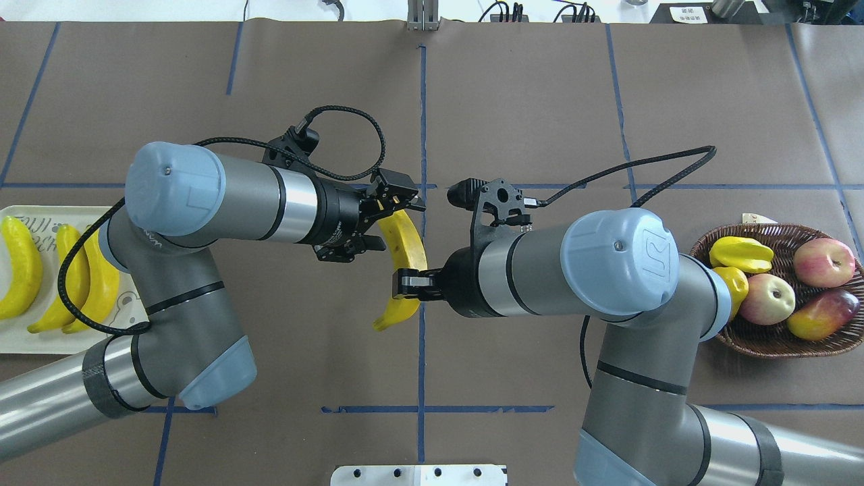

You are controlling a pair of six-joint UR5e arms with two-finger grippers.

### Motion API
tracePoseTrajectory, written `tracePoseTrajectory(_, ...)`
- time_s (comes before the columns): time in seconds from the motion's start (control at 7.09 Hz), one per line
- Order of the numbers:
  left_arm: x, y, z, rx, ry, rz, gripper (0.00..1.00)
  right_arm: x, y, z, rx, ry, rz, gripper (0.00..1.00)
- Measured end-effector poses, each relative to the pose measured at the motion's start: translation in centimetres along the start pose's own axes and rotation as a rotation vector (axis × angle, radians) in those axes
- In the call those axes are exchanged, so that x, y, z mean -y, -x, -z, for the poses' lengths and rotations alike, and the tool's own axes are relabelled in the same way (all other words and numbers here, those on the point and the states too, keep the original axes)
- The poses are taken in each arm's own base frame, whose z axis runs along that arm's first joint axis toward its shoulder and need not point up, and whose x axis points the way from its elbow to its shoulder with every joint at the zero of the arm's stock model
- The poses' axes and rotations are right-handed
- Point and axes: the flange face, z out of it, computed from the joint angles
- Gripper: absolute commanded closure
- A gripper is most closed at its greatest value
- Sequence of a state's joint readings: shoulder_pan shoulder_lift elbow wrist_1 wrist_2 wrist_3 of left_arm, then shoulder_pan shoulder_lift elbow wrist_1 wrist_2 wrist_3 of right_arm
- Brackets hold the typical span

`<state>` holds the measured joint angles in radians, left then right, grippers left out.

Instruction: Transfer all bananas from basket to plate

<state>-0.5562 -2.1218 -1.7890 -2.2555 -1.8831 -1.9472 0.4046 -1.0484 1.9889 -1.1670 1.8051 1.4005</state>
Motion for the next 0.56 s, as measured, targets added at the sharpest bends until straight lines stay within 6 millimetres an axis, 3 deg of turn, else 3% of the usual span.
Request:
tracePoseTrajectory(0.14,-0.08,0.08,-0.02,-0.002,0.003,-0.017,1.00,-0.02,0.16,0.00,0.003,-0.001,0.000,0.01)
tracePoseTrajectory(0.56,-0.14,0.01,0.14,-0.007,0.008,-0.090,1.00,-0.13,0.75,0.09,0.007,-0.027,-0.008,0.00)
